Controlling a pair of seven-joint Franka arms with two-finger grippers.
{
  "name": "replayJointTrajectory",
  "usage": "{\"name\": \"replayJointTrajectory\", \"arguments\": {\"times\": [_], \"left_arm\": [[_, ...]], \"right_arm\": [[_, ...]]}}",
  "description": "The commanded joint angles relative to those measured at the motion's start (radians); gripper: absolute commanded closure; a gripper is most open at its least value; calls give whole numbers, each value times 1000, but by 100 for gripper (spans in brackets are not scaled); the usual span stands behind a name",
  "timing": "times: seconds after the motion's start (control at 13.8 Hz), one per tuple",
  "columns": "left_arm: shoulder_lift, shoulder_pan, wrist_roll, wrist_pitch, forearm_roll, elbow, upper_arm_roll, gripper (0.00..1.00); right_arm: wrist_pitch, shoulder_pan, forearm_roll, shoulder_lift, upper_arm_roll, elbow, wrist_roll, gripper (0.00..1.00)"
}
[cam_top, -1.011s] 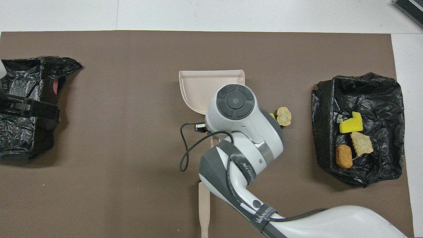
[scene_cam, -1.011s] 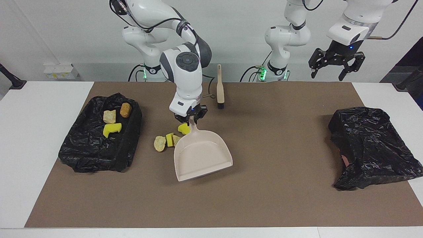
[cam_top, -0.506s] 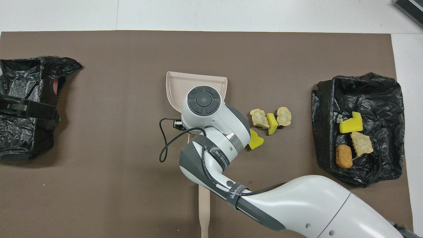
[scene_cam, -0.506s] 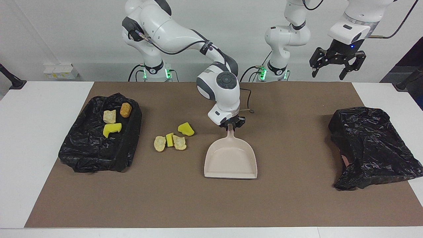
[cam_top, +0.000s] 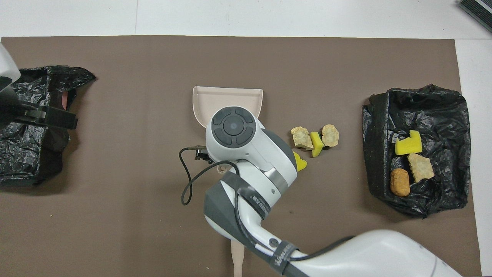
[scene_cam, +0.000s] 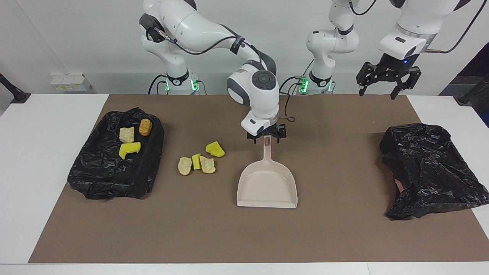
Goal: Sweep and dump trash in bin
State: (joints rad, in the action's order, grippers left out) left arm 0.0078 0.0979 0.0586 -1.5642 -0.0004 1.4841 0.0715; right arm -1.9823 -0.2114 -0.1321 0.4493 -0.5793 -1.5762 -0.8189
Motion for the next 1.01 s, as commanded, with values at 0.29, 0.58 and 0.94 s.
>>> {"name": "replayJointTrajectory", "arguments": {"times": [0.29,0.58,0.94], "left_arm": [[67,-3,-44,-318,-12,197,169,0],[161,11,-221,-444,-1,257,275,0],[207,52,-448,-615,88,410,387,0]], "right_arm": [[-6,23,265,-426,-63,-474,84,0],[-77,12,429,-526,-117,-651,116,0],[-214,12,466,-535,-209,-786,106,0]]}}
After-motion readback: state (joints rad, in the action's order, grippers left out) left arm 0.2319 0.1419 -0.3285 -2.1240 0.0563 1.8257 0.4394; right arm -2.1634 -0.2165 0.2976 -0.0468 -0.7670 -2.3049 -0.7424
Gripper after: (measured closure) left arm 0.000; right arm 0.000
